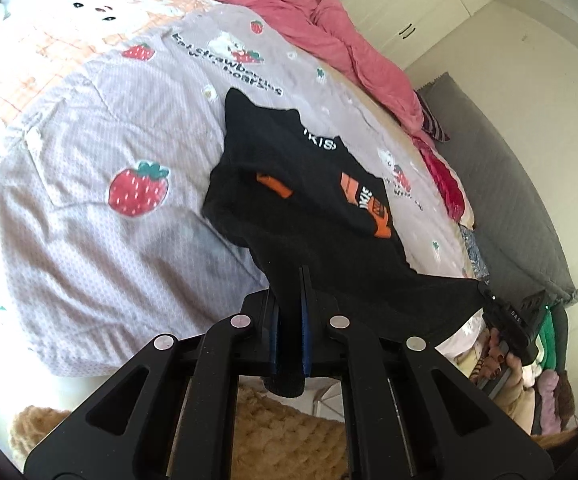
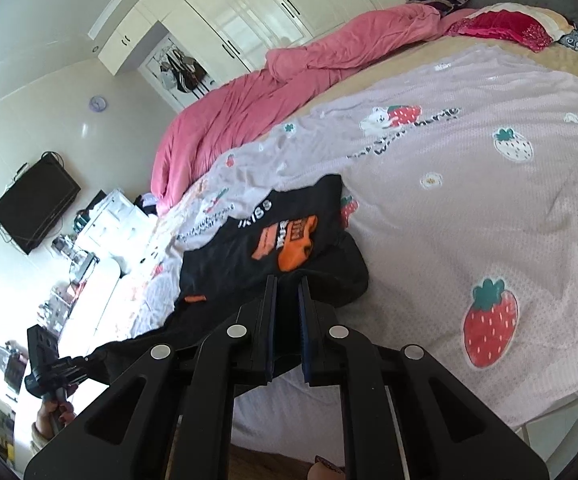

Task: Fold small clothes
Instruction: 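Lift the hem with both grippers and fold it over toward the collar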

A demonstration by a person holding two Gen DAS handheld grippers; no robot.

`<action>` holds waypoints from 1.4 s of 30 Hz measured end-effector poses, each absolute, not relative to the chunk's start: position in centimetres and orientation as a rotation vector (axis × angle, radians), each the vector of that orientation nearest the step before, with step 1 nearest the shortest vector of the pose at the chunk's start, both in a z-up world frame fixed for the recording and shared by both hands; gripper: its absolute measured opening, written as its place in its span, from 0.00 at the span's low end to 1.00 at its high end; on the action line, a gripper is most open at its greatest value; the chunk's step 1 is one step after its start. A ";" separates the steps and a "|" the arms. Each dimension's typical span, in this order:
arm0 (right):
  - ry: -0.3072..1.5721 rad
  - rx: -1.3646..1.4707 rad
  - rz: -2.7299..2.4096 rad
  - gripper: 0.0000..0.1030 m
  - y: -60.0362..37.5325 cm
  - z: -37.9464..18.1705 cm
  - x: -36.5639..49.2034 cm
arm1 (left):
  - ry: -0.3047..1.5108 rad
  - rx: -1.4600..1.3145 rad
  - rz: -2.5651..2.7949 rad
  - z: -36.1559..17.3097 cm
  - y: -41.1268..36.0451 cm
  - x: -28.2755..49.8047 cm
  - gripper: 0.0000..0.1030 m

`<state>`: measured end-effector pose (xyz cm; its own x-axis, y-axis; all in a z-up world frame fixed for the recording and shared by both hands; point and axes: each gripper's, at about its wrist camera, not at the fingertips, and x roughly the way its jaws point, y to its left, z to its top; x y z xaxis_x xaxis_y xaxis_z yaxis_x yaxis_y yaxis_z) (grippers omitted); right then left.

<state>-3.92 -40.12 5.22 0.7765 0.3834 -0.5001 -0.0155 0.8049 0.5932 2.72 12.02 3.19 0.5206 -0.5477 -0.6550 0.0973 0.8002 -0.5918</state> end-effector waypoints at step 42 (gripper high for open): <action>0.570 0.525 0.198 0.08 -39.7 8.3 9.4 | 0.914 -0.492 -0.341 6.1 11.7 15.4 0.02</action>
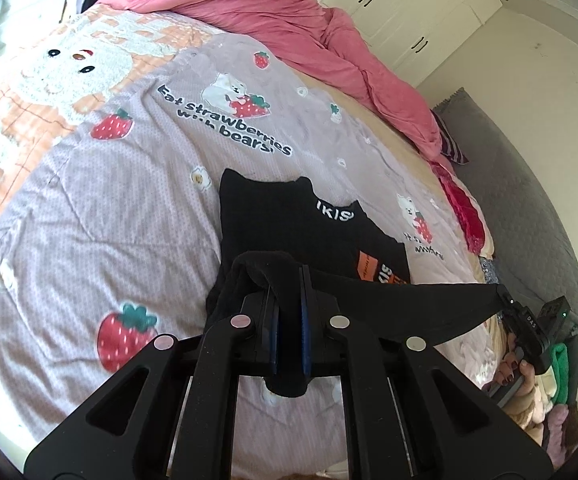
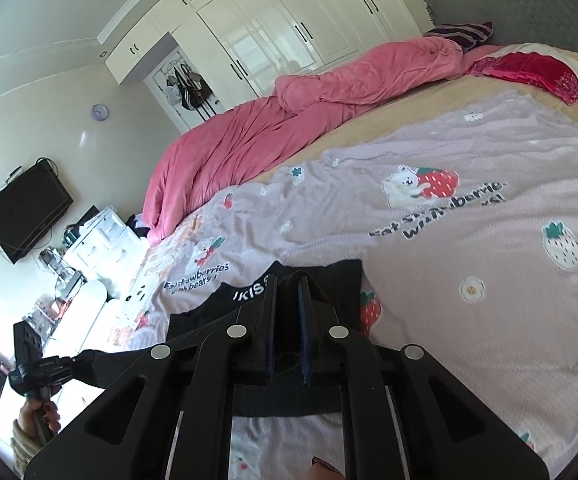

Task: Fold small clothes
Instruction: 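Lift the hem with both grippers and fold it over toward the collar, then lay the folded hem down and open both grippers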

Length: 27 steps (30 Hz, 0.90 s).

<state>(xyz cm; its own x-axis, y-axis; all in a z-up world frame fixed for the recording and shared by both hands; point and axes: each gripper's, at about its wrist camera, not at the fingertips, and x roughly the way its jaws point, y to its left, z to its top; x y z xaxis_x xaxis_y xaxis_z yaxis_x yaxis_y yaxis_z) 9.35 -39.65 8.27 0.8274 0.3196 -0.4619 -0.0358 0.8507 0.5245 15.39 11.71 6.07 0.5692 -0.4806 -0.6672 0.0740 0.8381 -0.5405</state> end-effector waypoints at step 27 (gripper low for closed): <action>0.719 0.501 0.142 0.08 -39.7 2.1 19.7 | 1.006 -0.534 -0.244 1.1 11.4 24.6 0.02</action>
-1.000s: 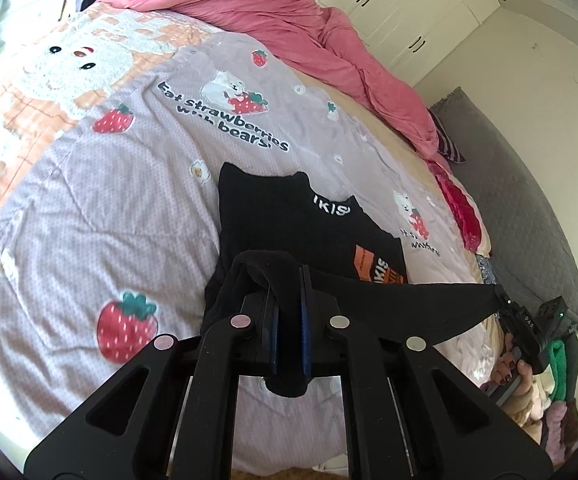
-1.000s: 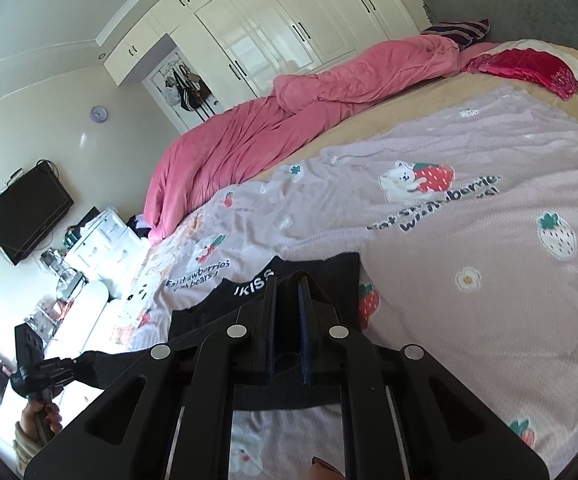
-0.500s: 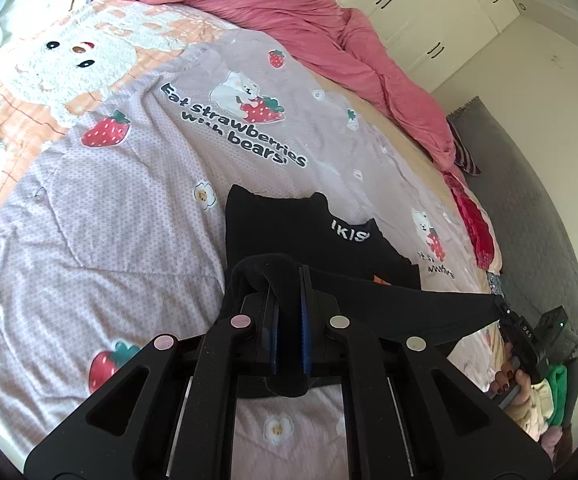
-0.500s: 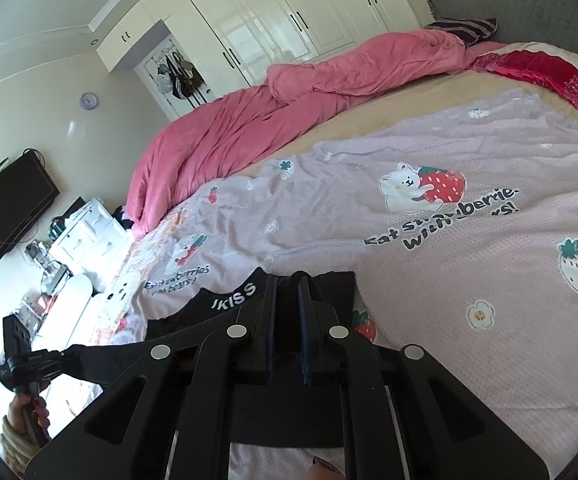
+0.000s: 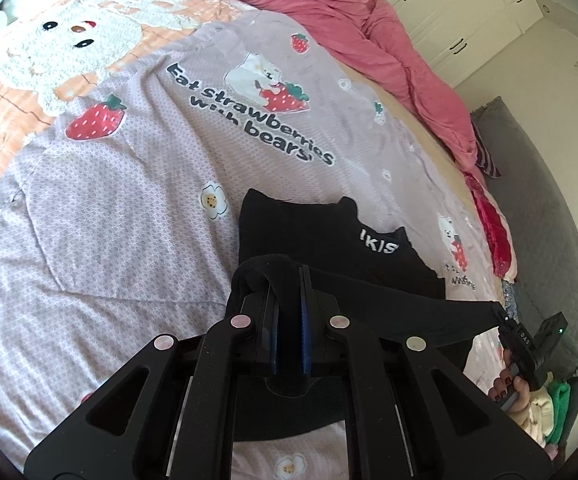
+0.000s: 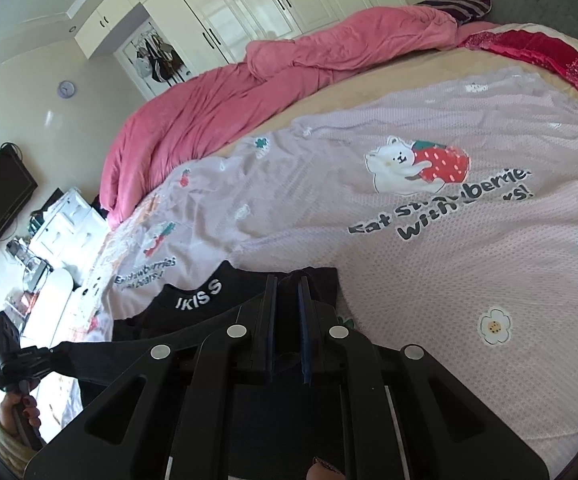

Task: Fold small clothes
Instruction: 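Lay the folded hem down and open both grippers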

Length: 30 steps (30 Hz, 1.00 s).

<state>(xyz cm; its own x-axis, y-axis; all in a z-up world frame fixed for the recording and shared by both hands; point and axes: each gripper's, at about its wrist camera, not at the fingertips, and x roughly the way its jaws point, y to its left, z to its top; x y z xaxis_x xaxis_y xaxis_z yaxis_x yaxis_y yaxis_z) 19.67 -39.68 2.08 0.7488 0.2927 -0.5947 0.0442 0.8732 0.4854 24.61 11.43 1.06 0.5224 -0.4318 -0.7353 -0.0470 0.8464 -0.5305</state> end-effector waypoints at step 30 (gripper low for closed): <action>0.716 0.472 0.138 0.60 -38.5 1.6 16.1 | 0.926 -0.232 -0.174 2.6 6.9 20.2 0.72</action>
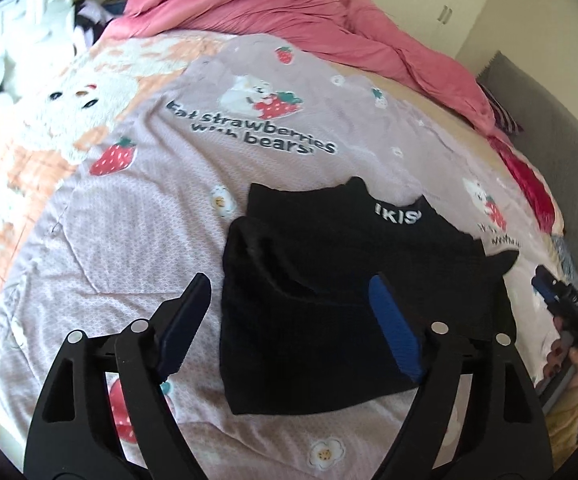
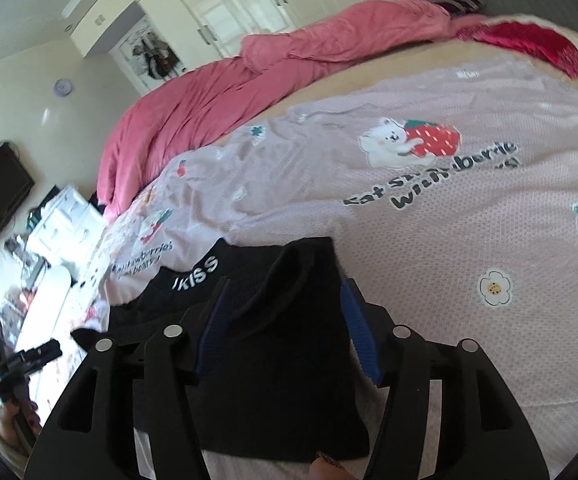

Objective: Fold small clothes

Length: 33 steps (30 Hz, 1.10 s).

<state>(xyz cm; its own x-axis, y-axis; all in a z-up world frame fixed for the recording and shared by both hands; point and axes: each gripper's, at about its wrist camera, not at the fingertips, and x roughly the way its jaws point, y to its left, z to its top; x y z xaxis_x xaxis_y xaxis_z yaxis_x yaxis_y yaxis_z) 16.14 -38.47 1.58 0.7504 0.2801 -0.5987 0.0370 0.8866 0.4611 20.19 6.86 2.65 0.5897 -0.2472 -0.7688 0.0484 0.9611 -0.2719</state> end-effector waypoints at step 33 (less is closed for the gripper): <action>0.913 0.076 -0.008 0.65 -30.9 -5.2 22.2 | 1.021 0.013 -0.134 -4.8 0.4 25.2 0.76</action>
